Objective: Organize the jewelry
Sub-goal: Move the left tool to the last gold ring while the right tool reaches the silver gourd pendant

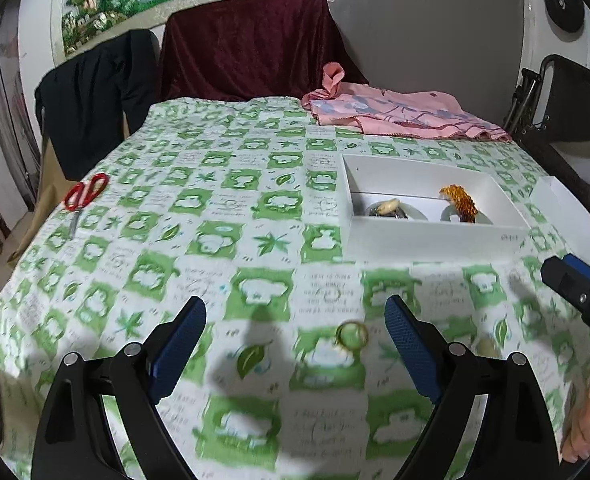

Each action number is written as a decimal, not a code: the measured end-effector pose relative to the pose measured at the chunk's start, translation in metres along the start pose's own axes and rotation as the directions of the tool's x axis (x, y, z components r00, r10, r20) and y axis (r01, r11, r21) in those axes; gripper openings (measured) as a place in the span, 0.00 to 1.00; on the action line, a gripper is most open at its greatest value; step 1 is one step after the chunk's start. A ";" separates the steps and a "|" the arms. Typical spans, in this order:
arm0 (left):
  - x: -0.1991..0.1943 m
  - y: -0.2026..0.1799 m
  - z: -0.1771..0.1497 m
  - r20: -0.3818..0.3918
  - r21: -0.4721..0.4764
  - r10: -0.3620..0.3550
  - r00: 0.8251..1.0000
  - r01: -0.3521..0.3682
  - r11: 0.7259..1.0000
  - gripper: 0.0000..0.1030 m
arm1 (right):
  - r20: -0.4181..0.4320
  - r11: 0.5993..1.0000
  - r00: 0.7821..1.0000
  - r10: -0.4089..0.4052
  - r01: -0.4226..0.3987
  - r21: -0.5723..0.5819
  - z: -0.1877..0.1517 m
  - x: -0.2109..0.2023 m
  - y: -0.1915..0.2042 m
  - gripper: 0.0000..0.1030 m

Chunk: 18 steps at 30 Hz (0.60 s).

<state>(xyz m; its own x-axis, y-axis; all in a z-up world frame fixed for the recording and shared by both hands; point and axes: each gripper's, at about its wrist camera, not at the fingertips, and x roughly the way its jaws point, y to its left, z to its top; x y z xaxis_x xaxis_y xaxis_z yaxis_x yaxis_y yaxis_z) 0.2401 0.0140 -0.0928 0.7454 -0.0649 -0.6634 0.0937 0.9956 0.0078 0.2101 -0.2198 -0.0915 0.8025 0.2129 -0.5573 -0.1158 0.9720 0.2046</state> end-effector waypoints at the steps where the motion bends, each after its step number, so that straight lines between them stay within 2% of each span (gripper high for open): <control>1: -0.005 0.000 -0.003 0.012 0.005 0.015 1.000 -0.015 1.000 0.87 | -0.002 1.000 1.000 0.002 -0.002 -0.003 -0.002 -0.001 0.001 0.80; 6: -0.018 -0.001 -0.014 0.047 0.035 0.065 0.997 -0.067 0.997 0.91 | -0.015 1.000 1.000 0.019 -0.019 -0.021 -0.011 -0.007 0.007 0.81; 18: -0.021 0.005 -0.016 0.040 0.012 0.064 0.997 -0.065 0.998 0.92 | -0.039 0.995 0.998 0.043 -0.046 -0.092 -0.017 -0.009 0.025 0.81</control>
<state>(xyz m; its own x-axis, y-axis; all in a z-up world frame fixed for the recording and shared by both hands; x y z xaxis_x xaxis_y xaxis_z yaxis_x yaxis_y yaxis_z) 0.2140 0.0216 -0.0907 0.7758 -0.0037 -0.6309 0.0534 0.9968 0.0598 0.1897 -0.1958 -0.0951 0.7737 0.2578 -0.5787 -0.2059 0.9662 0.1551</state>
